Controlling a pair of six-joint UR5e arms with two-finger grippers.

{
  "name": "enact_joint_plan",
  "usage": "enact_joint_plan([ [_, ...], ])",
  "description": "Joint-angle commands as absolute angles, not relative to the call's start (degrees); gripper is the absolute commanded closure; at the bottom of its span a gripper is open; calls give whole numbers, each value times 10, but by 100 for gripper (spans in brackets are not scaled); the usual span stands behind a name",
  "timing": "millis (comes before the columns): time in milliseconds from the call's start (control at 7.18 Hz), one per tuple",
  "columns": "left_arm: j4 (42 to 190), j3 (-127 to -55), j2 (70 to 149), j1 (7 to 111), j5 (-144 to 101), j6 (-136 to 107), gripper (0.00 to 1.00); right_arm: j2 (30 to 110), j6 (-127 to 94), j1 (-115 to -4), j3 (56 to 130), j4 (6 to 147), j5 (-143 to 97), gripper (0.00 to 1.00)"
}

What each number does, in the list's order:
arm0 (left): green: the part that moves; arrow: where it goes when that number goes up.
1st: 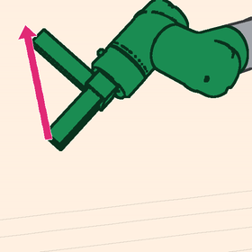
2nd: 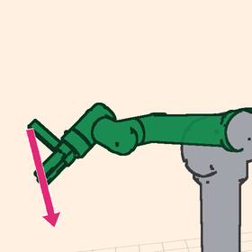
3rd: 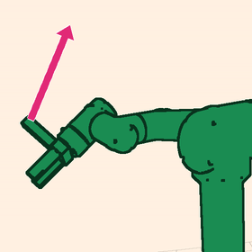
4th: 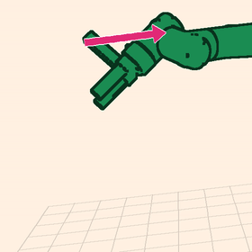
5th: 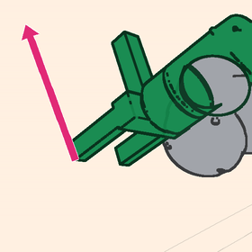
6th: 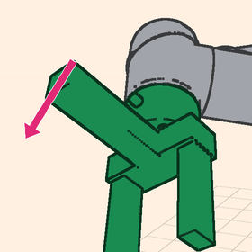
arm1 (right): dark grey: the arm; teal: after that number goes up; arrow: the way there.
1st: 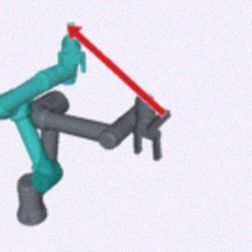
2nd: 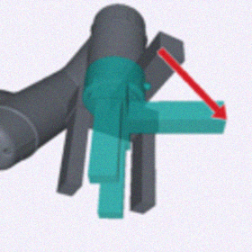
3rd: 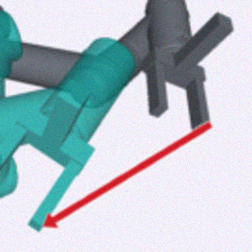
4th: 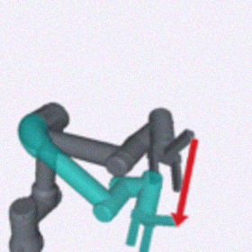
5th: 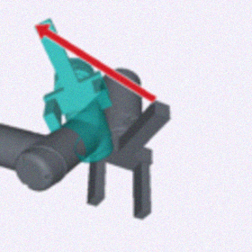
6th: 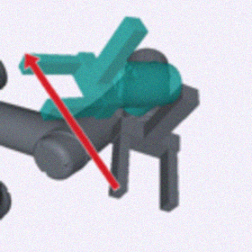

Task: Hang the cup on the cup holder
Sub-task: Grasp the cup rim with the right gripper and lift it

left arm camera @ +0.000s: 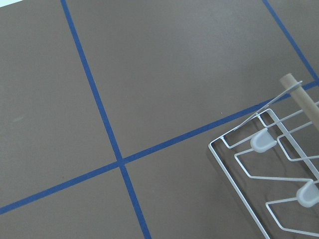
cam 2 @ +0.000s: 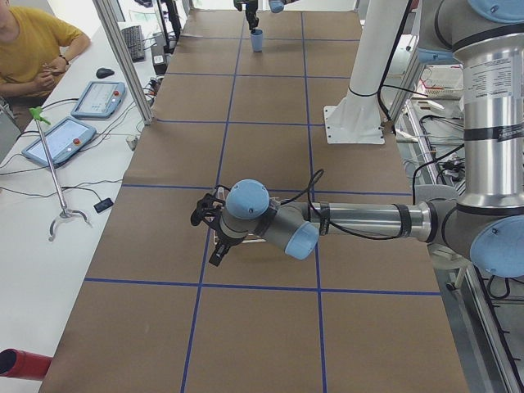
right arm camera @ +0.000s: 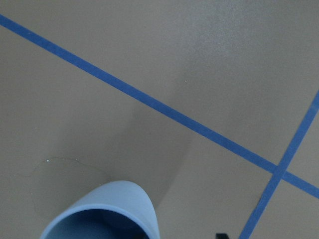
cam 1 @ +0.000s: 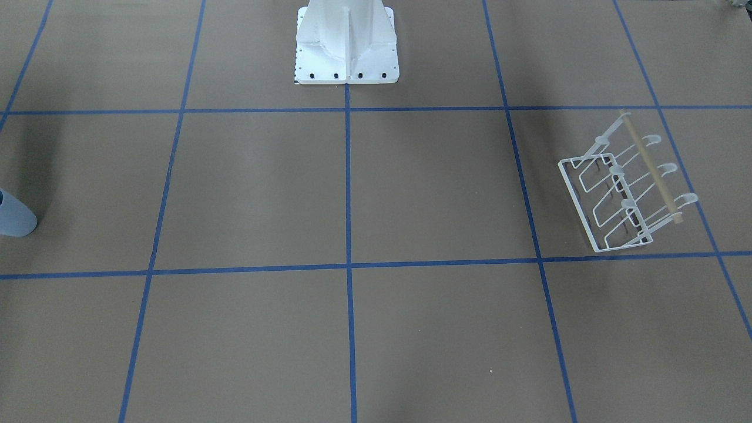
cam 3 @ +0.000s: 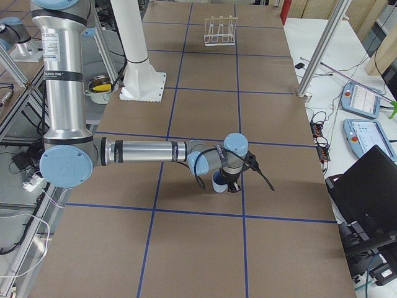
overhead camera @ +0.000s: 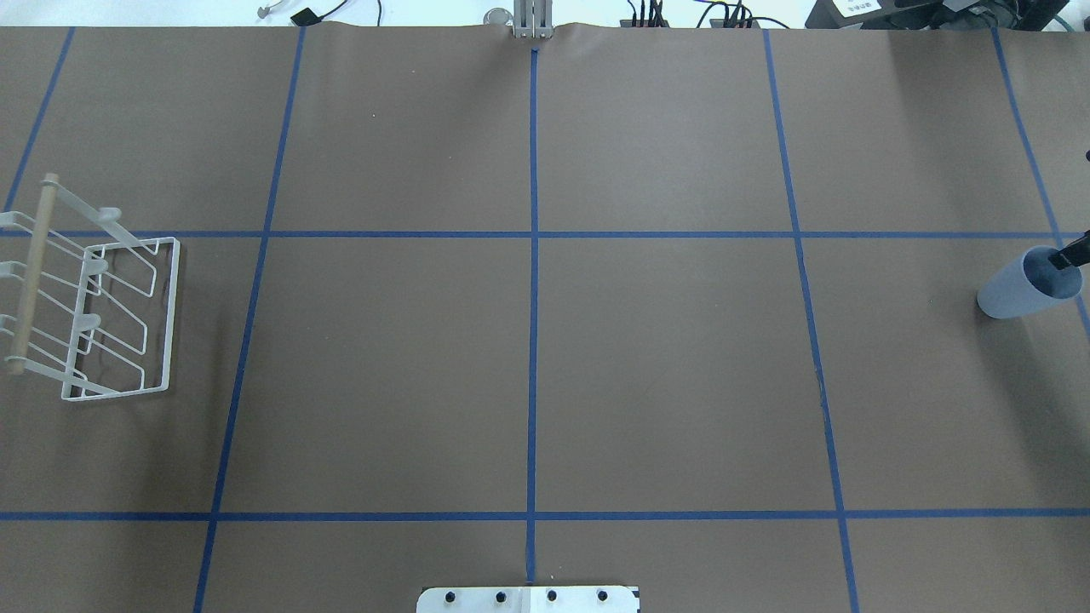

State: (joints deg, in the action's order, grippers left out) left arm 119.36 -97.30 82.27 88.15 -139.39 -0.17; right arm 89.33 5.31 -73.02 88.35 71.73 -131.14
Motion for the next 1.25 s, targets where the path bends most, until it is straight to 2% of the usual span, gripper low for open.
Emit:
enact_joint_plan([
  [0, 1194, -973, 823, 882, -1394, -2, 1, 896, 55, -721, 885, 716, -1312, 94],
  [139, 1194, -973, 823, 882, -1394, -3, 1, 897, 56, -721, 896, 716, -1312, 100],
  [696, 1194, -994, 831, 881, -1396, -5, 1, 882, 45, -747, 976, 721, -1337, 100],
  [1114, 1201, -1028, 874, 880, -1397, -123, 1, 832, -99, -758, 1003, 718, -1421, 100],
])
